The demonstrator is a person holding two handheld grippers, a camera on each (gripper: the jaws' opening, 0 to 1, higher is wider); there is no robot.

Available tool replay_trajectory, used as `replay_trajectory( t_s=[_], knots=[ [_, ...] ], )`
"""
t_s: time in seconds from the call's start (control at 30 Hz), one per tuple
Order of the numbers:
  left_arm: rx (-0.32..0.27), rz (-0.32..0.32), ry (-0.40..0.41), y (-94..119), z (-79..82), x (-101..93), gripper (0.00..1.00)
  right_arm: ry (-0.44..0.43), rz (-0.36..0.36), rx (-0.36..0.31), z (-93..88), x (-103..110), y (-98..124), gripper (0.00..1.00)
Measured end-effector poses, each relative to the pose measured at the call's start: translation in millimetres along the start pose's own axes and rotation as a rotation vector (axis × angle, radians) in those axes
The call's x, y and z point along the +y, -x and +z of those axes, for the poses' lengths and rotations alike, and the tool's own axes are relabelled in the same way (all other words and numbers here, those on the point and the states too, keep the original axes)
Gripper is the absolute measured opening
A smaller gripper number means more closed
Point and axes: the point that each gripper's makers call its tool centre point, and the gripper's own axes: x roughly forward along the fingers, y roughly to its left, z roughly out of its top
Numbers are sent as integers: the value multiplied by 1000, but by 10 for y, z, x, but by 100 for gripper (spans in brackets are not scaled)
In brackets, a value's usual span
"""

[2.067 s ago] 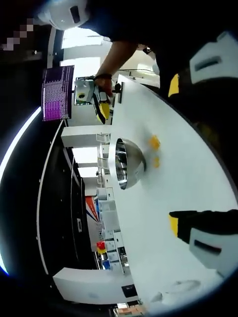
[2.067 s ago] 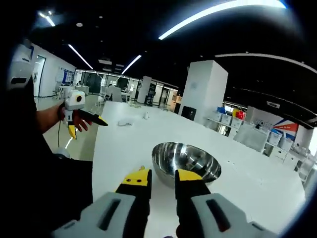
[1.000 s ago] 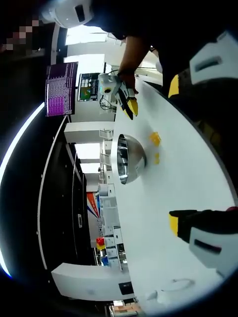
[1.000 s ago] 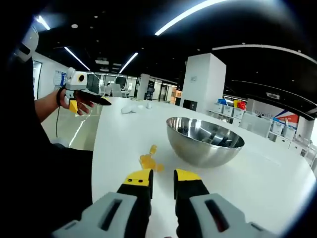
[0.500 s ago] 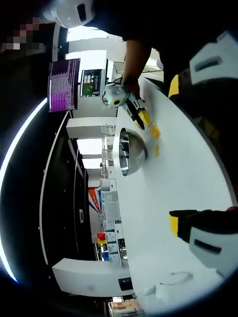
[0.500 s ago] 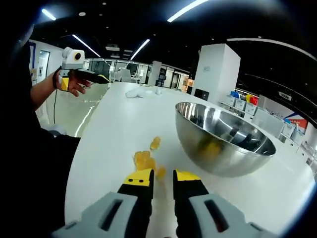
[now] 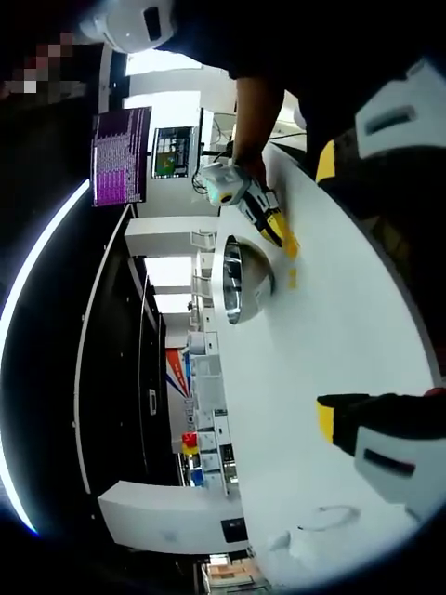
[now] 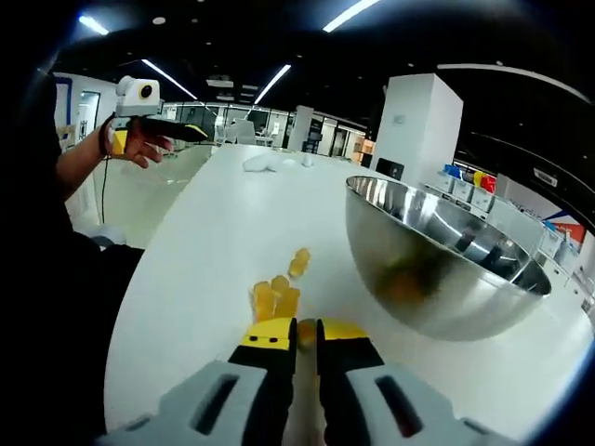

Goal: Pick up the QQ candy scattered on the table and place it into the stainless steel bowl on the table

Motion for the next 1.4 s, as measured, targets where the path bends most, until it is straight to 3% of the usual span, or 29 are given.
replay_trajectory(
  t_s=[0.2, 0.43, 0.77, 1.07, 1.23, 1.4],
  knots=[
    [0, -4, 0, -10, -2, -18, 91, -2, -1, -2, -9, -8, 27, 9],
    [0, -7, -1, -27, 6, -41, 91, -14, -29, -39, 88, -59, 213, 9],
    [7, -33, -4, -156, 11, -129, 91, -44, -113, -114, 264, -125, 934, 9],
    [15, -75, -13, -350, 35, -280, 90, -117, -218, -172, 191, -219, 1670, 9],
    [24, -94, -17, -437, 42, -345, 90, -137, -257, -161, 34, -269, 1863, 9],
    [24, -107, -24, -486, 77, -393, 90, -154, -279, -159, -32, -328, 1914, 9]
  ],
)
